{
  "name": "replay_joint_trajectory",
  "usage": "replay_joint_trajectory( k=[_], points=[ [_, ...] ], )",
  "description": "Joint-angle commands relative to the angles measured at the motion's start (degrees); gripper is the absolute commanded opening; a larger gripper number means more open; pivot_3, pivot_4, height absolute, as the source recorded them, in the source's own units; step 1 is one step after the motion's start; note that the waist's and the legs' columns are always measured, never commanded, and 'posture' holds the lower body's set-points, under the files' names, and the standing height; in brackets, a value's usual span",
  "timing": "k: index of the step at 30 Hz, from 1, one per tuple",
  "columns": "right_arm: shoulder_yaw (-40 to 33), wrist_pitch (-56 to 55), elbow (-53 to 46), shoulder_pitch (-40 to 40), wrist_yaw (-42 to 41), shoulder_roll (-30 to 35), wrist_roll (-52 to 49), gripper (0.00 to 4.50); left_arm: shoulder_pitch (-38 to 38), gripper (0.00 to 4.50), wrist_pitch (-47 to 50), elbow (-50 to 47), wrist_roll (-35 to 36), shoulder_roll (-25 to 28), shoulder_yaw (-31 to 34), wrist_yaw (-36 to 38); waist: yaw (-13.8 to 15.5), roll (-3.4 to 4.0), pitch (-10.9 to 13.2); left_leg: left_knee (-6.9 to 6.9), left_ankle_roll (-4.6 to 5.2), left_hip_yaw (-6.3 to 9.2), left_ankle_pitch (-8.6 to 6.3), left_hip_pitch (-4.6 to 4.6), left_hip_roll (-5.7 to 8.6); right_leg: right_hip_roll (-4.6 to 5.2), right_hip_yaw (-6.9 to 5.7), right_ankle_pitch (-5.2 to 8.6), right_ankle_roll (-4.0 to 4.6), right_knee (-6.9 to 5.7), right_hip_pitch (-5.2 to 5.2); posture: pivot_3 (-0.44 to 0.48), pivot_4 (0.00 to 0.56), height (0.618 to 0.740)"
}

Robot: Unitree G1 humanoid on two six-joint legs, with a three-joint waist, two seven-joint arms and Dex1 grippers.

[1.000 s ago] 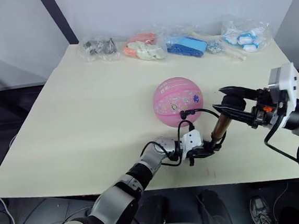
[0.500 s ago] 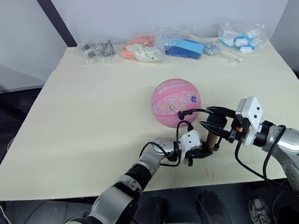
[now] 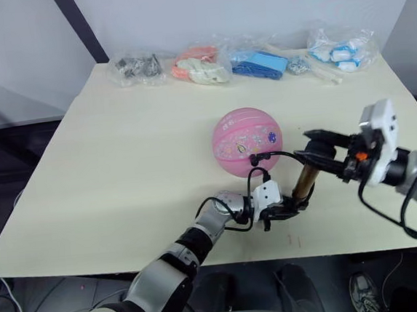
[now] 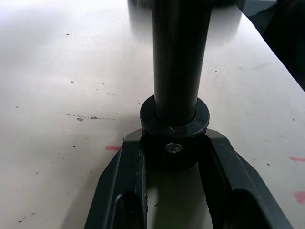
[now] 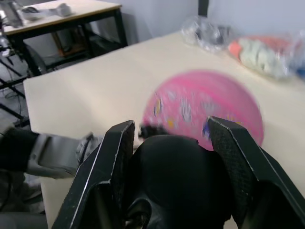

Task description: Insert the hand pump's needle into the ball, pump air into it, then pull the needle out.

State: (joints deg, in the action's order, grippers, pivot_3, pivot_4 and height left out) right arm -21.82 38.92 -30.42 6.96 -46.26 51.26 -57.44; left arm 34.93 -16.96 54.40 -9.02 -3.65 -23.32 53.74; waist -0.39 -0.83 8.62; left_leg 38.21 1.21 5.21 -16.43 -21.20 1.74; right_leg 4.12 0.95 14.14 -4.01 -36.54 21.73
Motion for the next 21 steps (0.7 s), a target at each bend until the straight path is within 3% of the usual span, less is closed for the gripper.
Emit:
replay_joint_trajectory(
  k=[1, 15, 21],
  points=[
    [-5.0, 1.8, -1.5, 3.1, -0.6, 2.8, -5.9, 2.02, -1.9, 1.07, 2.4, 4.4, -2.2, 1.4, -1.2, -0.4, 0.0, -0.03, 0.0, 0.0, 0.0, 0.0, 0.0, 0.0, 0.0, 0.0, -0.01, 0.0, 0.0, 0.0, 0.0, 0.0, 0.15, 0.736],
    [-9.4, 7.7, 2.6, 12.7, -2.1, 12.5, -12.8, 2.02, -1.6, 1.07, 2.2, 4.7, -2.1, 1.4, -1.1, -0.5, 0.2, 0.02, 0.1, 0.08, 0.01, -0.02, 0.0, -0.19, -0.01, 0.02, 0.01, -0.01, -0.01, 0.02, 0.14, 0.0, 0.15, 0.736],
    [-9.5, 9.0, 3.7, 15.0, -2.3, 13.7, -14.0, 2.02, -1.6, 1.07, 2.4, 4.4, -2.0, 1.4, -1.1, -0.3, 0.4, 0.04, 0.1, 0.14, 0.01, -0.03, 0.01, -0.51, -0.01, 0.03, 0.02, -0.02, 0.0, 0.01, 0.45, 0.0, 0.15, 0.736]
  ],
)
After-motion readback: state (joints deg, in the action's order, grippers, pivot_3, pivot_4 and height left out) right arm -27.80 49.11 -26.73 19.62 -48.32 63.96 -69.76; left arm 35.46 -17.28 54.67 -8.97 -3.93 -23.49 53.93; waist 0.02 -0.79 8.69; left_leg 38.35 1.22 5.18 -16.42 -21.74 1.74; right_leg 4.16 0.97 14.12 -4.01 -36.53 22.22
